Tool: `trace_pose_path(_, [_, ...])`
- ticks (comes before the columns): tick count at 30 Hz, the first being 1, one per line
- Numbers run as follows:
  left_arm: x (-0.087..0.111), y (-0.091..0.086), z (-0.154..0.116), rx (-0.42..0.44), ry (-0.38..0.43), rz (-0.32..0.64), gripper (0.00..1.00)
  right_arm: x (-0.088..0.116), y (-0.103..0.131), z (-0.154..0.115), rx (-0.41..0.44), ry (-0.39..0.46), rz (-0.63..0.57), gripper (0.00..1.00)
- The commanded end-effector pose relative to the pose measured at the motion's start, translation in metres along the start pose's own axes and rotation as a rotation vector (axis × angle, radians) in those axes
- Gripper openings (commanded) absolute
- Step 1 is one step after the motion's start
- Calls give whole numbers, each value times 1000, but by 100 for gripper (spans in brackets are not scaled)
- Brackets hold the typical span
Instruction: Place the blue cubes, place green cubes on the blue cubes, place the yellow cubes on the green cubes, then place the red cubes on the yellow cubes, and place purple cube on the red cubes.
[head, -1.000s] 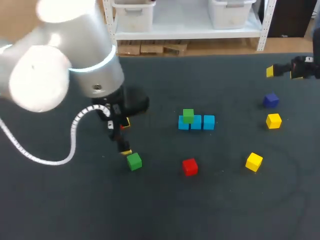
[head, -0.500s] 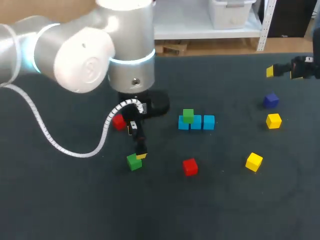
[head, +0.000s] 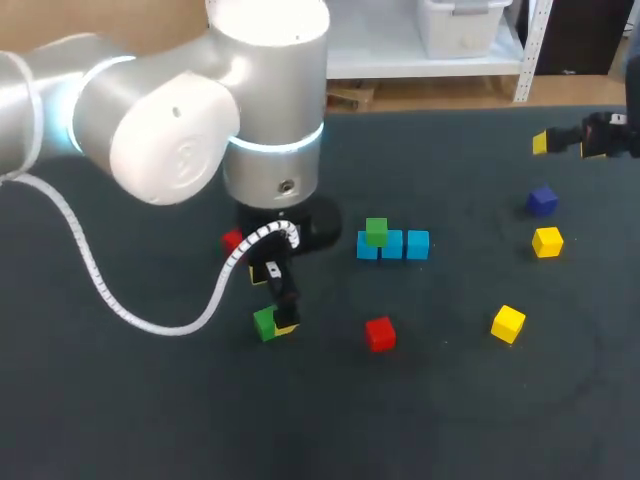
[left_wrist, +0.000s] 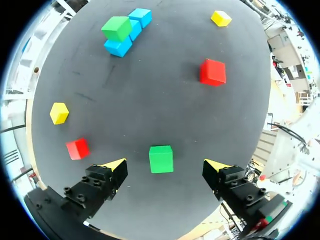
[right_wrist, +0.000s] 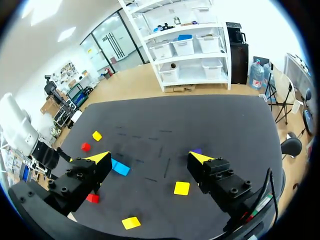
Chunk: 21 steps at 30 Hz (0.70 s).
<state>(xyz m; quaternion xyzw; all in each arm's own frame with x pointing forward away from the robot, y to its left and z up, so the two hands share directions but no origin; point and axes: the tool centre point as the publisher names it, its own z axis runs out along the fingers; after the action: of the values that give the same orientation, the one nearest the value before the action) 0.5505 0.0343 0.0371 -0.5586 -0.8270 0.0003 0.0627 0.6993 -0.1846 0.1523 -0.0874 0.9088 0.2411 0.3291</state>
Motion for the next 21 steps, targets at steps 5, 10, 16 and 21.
trace_pose_path(5, [10, -1, 12, 26, -53, 1, 100, 0, -1, 1, -3, -1, -1, 100])
trace_pose_path(10, [7, 3, 17, 31, -52, 0, 100, 0, -1, 1, -3, -1, -1, 100])
trace_pose_path(16, [4, 7, 24, 31, -36, 8, 92, 0, -1, 1, -3, -1, -1, 100])
trace_pose_path(21, [0, 3, 26, 37, -24, 29, 99, 0, -1, 1, -3, -1, -1, 100])
